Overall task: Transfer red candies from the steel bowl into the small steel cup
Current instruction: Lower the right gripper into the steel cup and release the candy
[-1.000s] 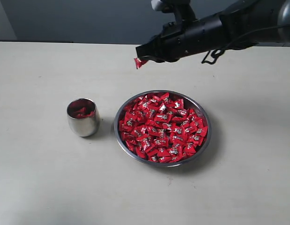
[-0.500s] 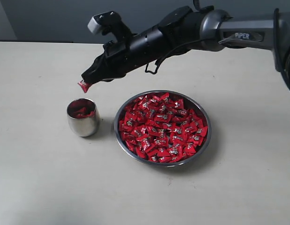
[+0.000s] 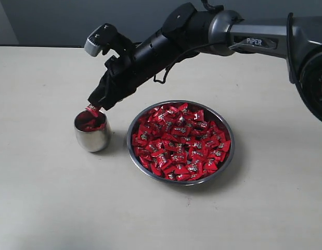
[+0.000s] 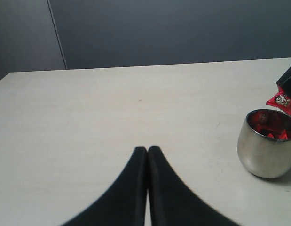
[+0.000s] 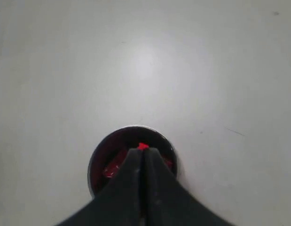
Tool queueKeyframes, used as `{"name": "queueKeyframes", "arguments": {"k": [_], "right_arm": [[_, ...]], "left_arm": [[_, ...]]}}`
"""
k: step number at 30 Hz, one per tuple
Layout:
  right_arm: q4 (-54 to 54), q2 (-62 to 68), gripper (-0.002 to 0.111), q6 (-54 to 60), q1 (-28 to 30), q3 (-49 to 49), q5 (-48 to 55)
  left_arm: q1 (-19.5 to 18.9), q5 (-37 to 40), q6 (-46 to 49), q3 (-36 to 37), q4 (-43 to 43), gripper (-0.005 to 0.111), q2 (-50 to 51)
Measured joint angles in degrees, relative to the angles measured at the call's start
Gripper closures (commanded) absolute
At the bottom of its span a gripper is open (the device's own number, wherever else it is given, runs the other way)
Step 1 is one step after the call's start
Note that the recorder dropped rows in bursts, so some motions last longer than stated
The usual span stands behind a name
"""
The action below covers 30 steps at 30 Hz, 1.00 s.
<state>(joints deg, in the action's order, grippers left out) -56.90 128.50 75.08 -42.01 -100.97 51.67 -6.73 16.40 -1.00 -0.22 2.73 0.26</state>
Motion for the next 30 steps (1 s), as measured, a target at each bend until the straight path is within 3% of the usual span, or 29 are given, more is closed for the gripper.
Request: {"name": "queueKeyframes", "arguments": {"k": [12, 30], "right_arm": [[11.5, 0.0, 0.109, 7.1, -3.8, -0.8, -1.0], [12.3, 0.0, 0.109, 6.1, -5.1, -0.8, -9.1]], "left_arm": [[0.0, 0.0, 0.0, 0.0, 0.0, 0.106, 0.0], [0.0, 0.0, 0.0, 0.0, 0.0, 0.106, 0.0]]}}
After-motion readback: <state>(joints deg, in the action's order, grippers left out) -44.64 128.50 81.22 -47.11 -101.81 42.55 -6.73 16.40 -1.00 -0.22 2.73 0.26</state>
